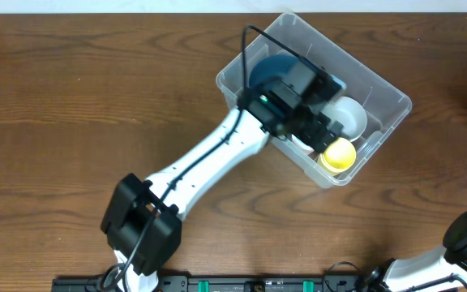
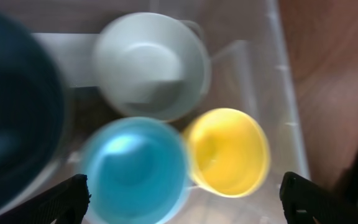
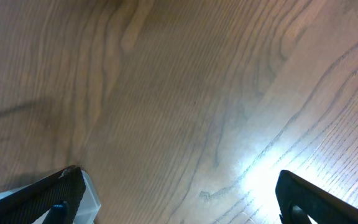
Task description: Pack container
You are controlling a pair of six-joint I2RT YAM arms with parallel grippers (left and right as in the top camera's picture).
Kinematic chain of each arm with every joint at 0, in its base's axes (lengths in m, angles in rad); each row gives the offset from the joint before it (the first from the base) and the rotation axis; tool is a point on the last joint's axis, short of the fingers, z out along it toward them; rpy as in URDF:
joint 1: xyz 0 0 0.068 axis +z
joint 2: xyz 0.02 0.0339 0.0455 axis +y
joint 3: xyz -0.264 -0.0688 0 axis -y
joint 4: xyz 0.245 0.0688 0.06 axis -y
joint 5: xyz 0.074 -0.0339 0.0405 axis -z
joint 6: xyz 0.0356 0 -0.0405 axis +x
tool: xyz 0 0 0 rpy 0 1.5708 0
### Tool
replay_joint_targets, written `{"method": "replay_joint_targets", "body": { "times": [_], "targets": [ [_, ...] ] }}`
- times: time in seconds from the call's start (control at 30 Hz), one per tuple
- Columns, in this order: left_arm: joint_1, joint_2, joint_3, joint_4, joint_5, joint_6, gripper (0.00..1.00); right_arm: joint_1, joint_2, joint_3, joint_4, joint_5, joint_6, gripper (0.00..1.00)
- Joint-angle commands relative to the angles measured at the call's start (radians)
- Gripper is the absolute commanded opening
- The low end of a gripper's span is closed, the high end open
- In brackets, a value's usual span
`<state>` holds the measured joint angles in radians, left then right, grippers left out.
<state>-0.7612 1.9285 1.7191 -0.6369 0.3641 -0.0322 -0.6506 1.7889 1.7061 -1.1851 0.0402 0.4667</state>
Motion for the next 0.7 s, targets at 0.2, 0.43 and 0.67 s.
{"method": "replay_joint_targets", "body": {
  "times": [0.2, 0.43, 0.67],
  "targets": [
    [0.266, -0.148, 0.018, -0.068, -0.016, 0.002, 0.98, -0.005, 0.002, -0.005, 0.0, 0.005, 0.011, 0.99],
    [0.41, -0.157, 0.015, -0.193, -0.016, 0.002, 0.98, -0.005, 0.002, -0.005, 0.0, 0.005, 0.011, 0.99],
    [0.453, -0.157, 0.014, -0.212, -0.016, 0.002, 0.98, -0.005, 0.002, -0.005, 0.0, 0.005, 0.011, 0.99]
  ]
}}
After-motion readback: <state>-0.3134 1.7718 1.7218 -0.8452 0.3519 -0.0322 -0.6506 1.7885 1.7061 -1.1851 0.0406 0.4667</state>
